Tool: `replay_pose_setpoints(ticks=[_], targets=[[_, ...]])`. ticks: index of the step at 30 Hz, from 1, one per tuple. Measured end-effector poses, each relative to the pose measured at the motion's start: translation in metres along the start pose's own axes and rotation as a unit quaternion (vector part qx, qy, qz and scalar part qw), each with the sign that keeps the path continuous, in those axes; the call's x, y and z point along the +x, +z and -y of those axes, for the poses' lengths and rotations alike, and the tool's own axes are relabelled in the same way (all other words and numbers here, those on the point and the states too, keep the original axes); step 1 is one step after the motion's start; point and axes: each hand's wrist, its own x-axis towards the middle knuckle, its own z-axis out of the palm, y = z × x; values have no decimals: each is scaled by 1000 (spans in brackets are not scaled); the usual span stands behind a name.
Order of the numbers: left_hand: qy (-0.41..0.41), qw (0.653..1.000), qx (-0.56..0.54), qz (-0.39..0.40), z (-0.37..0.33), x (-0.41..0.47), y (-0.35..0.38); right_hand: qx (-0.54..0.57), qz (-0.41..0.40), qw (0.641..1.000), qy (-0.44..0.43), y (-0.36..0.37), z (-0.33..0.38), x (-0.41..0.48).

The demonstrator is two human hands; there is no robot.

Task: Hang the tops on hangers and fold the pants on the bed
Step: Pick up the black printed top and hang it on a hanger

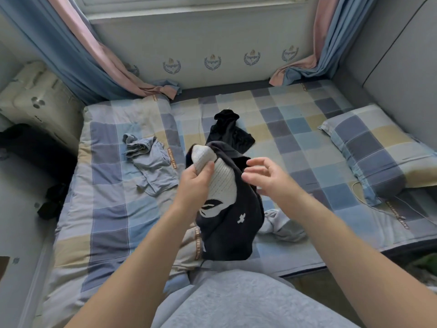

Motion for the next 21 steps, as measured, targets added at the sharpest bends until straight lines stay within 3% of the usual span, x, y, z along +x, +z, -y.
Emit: replay_pose_setpoints(ticks=[3, 7, 11, 15, 21], targets=[[-24, 997, -72, -3, -13, 2, -6, -56, 64, 994, 72, 16, -35, 0], [-52, 988, -145, -10, -23, 1, -13, -124, 79, 977, 154, 45, -85, 3], [-63, 975, -209, -48, -31, 3, -24, -109, 113, 952, 261, 55, -107, 7], [-81, 965, -239, -73, -33, 3, -36, 44, 157, 952, 258, 50, -110, 13], [-88, 965, -238, -74, -23, 4, -36, 27, 62, 986, 153, 56, -111, 18]])
